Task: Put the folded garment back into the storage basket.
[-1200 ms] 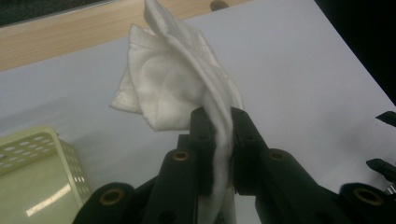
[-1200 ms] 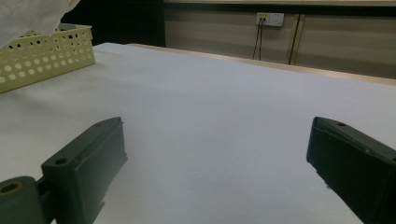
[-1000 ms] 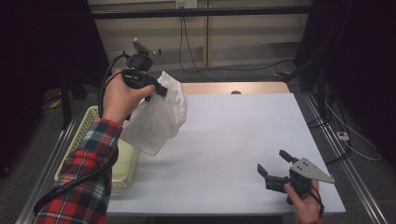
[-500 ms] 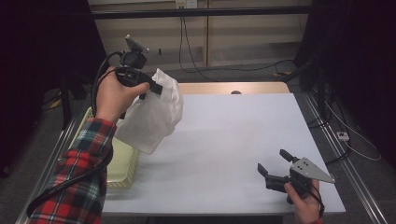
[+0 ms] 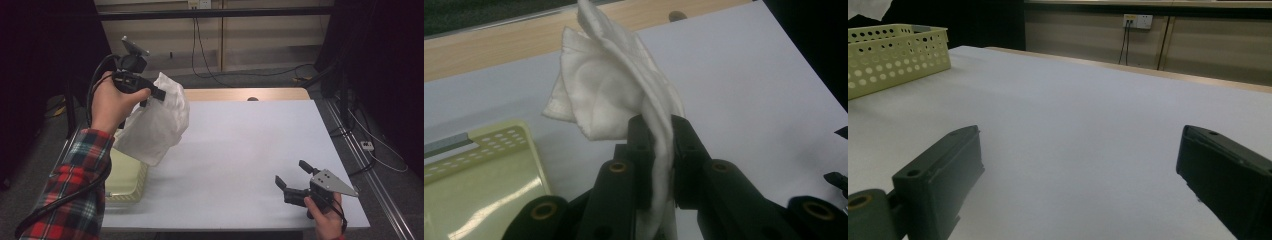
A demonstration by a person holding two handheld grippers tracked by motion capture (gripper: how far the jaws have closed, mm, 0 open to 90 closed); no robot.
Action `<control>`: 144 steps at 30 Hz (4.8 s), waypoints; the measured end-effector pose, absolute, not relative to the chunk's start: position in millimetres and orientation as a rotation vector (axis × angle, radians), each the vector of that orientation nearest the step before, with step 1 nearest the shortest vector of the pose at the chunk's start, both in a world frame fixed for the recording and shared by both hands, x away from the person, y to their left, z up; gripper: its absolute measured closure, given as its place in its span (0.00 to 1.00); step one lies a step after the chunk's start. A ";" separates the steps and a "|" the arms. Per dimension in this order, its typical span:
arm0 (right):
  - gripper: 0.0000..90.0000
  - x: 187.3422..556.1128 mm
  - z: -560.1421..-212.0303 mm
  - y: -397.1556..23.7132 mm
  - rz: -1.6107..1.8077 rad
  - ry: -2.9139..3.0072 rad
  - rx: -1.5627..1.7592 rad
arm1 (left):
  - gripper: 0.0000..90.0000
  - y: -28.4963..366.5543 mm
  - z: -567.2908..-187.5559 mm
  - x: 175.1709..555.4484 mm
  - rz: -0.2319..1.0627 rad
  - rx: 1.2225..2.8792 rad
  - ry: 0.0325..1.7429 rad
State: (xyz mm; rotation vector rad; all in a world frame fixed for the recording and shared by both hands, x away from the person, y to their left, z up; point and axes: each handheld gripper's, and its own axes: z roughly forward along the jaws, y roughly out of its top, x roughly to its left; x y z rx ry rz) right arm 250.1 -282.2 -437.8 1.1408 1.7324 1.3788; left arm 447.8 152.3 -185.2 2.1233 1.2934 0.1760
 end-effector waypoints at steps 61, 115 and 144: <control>0.04 249.4 -436.3 -281.8 1.383 1.727 1.140 | 0.91 224.6 -188.7 438.1 0.208 2.039 1.422; 0.04 249.1 -435.8 -283.2 1.380 1.725 1.142 | 0.91 256.4 -237.3 434.8 0.233 2.008 1.534; 0.04 249.8 -436.3 -282.4 1.379 1.732 1.137 | 0.91 270.3 -245.5 429.9 0.230 1.964 1.559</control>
